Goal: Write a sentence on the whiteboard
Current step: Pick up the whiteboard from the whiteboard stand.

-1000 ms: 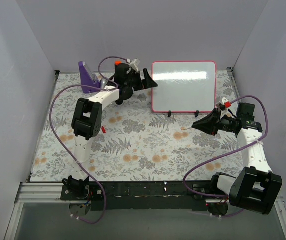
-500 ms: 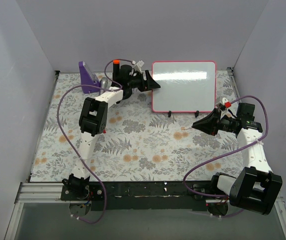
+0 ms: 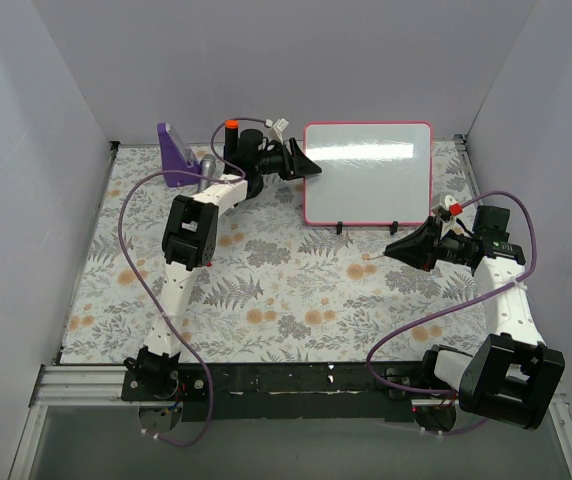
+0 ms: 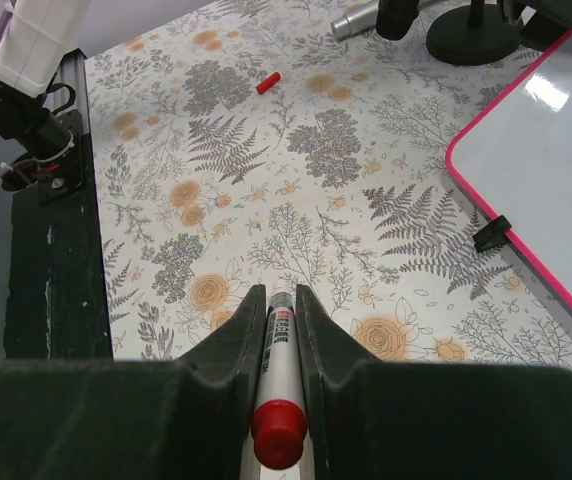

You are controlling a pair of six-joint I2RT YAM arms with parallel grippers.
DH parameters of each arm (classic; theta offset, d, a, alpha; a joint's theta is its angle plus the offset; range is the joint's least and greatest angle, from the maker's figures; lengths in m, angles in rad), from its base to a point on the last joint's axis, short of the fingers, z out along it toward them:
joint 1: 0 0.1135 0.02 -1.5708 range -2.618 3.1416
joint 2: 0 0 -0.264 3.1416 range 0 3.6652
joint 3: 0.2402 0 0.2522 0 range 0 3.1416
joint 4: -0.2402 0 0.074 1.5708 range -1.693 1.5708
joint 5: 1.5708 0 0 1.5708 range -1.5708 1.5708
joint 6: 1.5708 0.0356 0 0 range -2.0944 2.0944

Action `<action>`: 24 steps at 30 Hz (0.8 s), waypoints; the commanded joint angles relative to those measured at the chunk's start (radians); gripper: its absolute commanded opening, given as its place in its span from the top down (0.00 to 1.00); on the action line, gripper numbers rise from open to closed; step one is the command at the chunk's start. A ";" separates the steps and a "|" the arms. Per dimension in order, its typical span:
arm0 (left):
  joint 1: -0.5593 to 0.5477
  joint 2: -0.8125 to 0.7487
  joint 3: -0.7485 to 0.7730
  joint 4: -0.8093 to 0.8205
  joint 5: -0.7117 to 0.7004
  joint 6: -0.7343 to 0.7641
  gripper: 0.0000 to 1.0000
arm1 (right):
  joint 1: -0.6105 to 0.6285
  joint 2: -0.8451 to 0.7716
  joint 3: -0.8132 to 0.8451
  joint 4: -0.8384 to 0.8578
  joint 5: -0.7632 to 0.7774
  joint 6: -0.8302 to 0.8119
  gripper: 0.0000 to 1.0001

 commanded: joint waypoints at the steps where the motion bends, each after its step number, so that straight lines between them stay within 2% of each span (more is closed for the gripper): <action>1: 0.012 0.000 0.039 0.024 0.013 -0.019 0.50 | -0.003 -0.002 -0.002 0.012 -0.025 -0.002 0.99; 10: 0.009 0.011 0.039 0.097 0.027 -0.068 0.66 | -0.003 -0.004 -0.002 0.010 -0.024 -0.002 0.99; 18: 0.001 0.024 0.062 0.139 0.049 -0.091 0.67 | -0.004 -0.007 -0.001 0.010 -0.025 -0.002 0.99; 21: -0.003 0.032 0.072 0.150 0.053 -0.105 0.72 | -0.003 -0.008 -0.001 0.010 -0.025 -0.002 0.99; 22: -0.003 0.035 0.073 0.160 0.056 -0.109 0.78 | -0.004 -0.007 -0.001 0.010 -0.024 -0.002 0.99; 24: -0.003 0.038 0.075 0.165 0.059 -0.117 0.83 | -0.003 -0.008 -0.001 0.010 -0.024 -0.002 0.99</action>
